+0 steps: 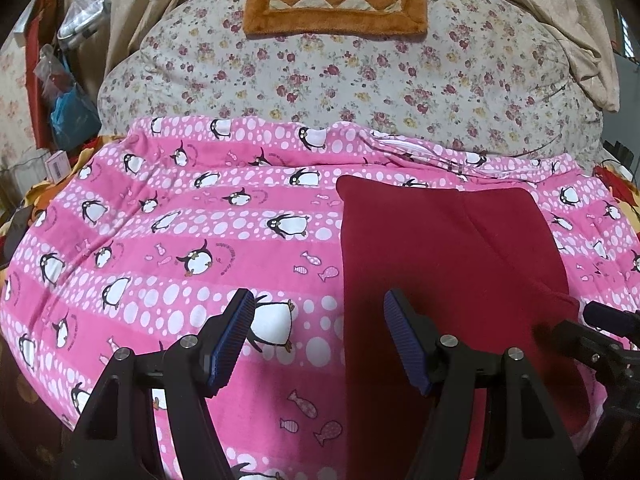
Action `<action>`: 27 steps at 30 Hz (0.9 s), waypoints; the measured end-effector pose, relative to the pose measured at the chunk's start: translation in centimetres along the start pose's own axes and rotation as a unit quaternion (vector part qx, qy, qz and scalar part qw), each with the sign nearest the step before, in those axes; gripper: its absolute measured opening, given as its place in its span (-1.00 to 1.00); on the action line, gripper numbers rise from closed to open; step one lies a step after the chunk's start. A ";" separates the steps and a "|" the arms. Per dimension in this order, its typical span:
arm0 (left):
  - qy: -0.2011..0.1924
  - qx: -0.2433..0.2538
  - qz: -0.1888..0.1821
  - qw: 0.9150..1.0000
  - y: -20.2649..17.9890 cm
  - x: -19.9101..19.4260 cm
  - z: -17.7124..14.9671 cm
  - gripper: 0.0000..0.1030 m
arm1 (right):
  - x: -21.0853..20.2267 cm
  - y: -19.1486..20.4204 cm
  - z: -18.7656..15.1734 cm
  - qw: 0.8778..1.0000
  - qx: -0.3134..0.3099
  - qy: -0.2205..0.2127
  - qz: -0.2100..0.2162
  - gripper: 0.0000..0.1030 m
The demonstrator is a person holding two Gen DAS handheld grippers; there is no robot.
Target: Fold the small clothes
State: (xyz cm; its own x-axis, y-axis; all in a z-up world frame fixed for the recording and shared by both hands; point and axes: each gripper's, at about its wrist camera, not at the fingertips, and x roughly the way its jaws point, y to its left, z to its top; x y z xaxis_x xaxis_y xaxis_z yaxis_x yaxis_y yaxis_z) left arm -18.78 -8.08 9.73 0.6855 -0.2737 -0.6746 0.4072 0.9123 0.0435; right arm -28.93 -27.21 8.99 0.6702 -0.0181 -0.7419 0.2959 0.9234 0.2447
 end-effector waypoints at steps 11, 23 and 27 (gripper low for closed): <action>0.003 0.001 -0.003 1.000 -0.1 0.1 0.0 -0.08 | 0.4 -0.3 0.0 1.000 0.011 0.009 0.005 0.55; 0.007 0.001 -0.002 1.000 -0.1 0.2 0.0 -0.08 | 0.7 -0.1 -0.1 1.000 0.013 0.012 0.007 0.55; 0.009 0.000 -0.004 1.000 -0.2 0.3 0.0 -0.08 | 0.8 -0.1 -0.1 1.000 0.014 0.013 0.007 0.55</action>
State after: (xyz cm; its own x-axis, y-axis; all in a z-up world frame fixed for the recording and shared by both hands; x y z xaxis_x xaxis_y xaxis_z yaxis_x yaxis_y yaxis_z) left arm -18.60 -8.33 9.54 0.6716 -0.2753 -0.6878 0.4125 0.9102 0.0384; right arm -28.49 -27.33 8.31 0.6566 0.0054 -0.7542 0.3050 0.9127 0.2721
